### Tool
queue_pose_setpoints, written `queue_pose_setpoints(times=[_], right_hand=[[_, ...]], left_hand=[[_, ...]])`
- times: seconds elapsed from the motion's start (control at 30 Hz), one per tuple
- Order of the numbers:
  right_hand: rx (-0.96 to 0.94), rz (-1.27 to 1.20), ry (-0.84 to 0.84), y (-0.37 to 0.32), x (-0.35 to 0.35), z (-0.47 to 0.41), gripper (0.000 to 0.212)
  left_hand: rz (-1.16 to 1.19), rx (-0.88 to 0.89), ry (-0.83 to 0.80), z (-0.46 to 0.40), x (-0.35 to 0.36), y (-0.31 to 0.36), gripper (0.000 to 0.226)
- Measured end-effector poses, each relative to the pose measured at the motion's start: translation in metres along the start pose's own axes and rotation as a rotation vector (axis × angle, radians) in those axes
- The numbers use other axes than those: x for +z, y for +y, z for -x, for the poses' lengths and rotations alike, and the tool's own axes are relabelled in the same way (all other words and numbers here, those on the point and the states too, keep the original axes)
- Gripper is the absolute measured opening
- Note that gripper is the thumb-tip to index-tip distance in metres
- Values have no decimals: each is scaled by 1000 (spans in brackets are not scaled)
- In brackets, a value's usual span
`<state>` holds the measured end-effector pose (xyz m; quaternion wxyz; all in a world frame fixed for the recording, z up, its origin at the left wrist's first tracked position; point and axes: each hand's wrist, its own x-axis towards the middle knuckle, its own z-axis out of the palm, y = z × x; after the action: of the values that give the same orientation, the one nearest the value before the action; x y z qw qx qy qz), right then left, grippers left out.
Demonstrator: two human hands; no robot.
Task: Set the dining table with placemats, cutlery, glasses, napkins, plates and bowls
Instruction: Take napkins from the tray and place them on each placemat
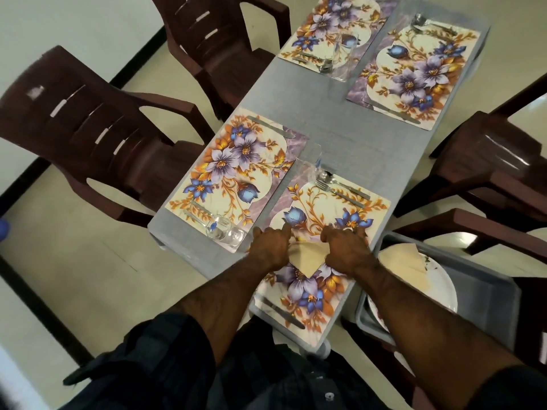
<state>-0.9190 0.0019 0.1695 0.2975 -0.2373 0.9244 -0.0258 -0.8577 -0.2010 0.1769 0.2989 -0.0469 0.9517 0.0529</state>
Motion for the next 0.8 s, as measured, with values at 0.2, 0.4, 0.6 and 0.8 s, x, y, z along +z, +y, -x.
queue_pose_setpoints(times=[0.2,0.4,0.6,0.8], right_hand=[[75,-110,-90,0,-15,2,40],[-48,14,424,14,-43,-2,19],[-77,164,480,24,-34,8,33],[54,89,148,34,38,36,79]], left_hand=[[92,-70,-65,4,-19,-2,25],[14,64,450,3,-54,-7,17],[-157,138,490,15,-29,0,37],[-187,62,148,43,37,-4,73]])
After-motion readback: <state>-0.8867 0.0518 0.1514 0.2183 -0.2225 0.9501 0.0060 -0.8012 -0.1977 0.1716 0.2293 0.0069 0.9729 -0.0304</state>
